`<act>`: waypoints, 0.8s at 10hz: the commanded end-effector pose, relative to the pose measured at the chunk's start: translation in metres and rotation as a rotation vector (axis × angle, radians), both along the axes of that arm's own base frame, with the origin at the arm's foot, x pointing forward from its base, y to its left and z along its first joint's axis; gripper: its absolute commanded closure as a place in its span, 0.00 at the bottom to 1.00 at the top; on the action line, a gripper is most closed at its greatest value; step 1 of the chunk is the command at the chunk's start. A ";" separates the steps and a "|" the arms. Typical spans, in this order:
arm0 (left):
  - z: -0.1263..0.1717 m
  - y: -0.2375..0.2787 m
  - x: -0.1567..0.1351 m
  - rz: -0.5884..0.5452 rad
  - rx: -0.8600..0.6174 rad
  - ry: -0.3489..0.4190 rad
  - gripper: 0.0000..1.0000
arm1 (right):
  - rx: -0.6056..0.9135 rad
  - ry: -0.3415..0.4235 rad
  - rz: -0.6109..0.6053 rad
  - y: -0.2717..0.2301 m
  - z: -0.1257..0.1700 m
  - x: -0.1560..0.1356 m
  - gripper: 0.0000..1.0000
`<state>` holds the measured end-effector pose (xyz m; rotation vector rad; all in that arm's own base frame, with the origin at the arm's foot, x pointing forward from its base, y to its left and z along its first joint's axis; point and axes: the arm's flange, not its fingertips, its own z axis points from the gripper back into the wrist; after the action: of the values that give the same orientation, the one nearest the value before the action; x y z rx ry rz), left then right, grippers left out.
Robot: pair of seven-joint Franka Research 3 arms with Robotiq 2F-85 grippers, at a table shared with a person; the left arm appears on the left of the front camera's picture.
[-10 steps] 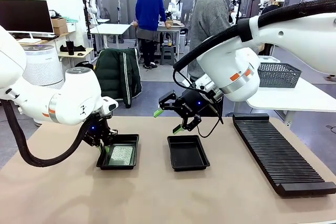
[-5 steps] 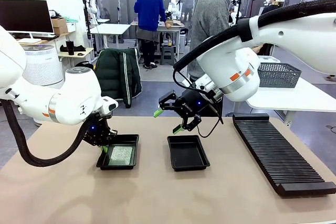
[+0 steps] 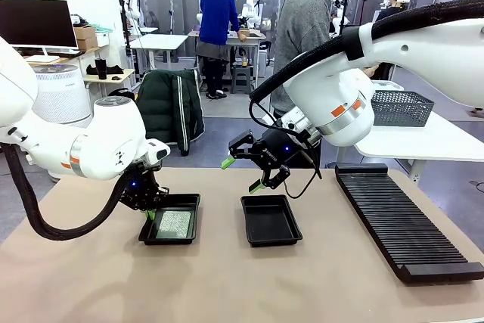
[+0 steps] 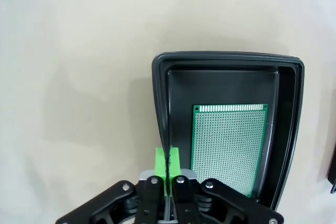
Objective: Inspect and transfer BCBs to ESD trays.
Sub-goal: Pick up the ESD tray and place it on the left side of the table.
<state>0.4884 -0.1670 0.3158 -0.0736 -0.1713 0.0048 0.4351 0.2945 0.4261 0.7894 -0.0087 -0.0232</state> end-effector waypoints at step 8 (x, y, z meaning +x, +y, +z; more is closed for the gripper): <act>-0.001 0.096 -0.008 0.034 0.027 -0.042 0.97 | -0.002 -0.001 -0.013 0.001 0.000 0.000 0.00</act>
<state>0.4882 -0.0842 0.3149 -0.0385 -0.1939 0.0598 0.4351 0.2945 0.4262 0.7894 -0.0088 -0.0232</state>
